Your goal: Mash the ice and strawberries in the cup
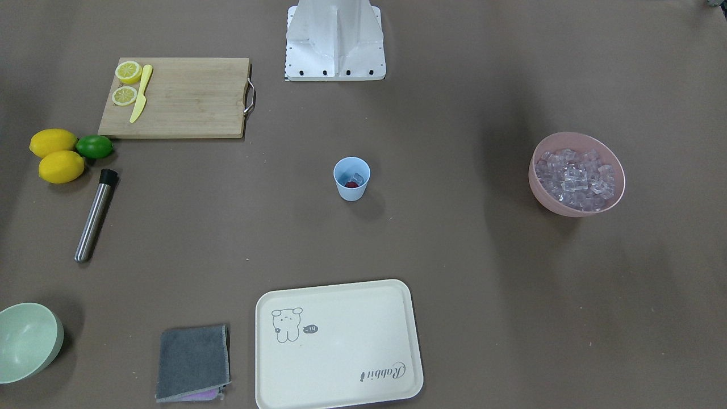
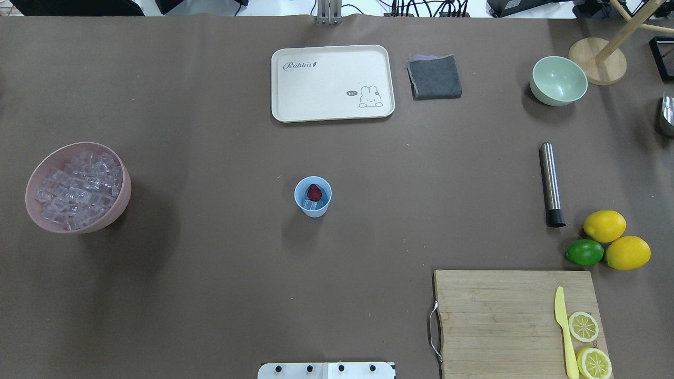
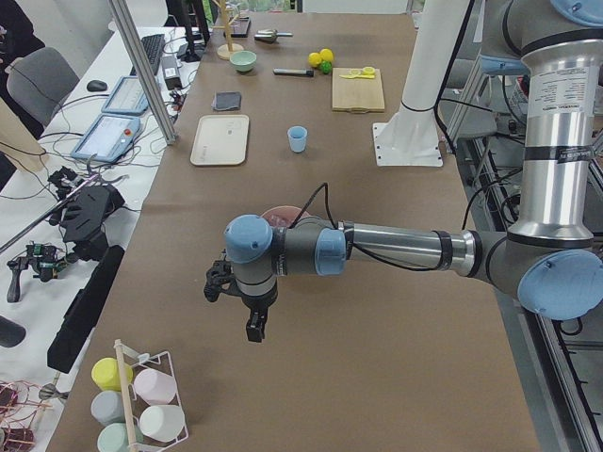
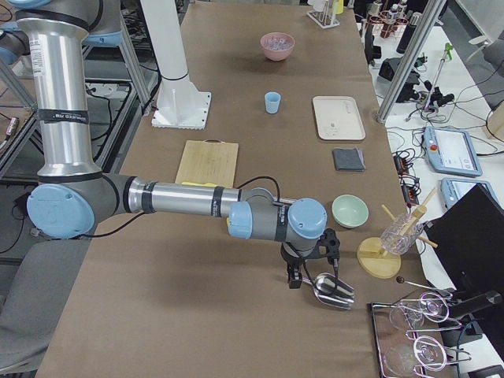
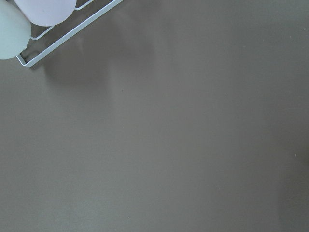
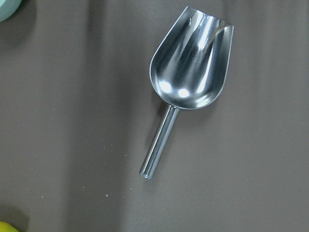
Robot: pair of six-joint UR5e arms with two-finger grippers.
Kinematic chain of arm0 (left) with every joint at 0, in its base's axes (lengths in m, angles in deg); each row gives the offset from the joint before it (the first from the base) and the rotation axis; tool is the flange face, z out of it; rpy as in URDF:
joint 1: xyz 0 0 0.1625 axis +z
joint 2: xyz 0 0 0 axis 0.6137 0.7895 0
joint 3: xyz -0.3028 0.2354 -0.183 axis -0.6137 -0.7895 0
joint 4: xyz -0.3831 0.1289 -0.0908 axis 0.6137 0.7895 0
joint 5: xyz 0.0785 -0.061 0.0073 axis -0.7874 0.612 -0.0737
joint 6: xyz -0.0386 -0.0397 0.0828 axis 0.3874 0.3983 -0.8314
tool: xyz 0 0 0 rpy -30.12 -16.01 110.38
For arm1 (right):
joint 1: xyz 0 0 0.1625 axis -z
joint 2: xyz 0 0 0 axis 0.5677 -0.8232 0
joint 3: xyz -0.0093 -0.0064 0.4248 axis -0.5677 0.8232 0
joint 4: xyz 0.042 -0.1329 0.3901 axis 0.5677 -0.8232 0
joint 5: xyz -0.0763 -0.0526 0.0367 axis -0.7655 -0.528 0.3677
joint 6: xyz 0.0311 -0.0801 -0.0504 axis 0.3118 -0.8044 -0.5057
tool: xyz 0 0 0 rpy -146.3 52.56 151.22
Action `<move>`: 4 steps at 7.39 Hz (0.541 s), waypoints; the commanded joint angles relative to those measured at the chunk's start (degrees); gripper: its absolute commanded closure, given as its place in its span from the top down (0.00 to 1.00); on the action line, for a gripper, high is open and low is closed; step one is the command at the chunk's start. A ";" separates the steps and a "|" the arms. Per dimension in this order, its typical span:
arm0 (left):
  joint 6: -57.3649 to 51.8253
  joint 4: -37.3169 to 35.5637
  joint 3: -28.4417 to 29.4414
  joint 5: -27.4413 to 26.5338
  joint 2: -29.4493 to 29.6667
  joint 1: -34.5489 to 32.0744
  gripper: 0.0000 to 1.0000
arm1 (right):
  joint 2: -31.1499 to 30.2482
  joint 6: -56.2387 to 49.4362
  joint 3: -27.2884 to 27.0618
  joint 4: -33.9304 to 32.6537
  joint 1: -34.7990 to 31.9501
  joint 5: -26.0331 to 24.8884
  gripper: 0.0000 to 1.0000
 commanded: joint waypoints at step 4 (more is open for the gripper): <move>-0.05 1.98 -0.28 0.05 0.02 0.10 0.97 | 5.11 -2.63 -1.69 -10.15 0.87 -5.03 1.00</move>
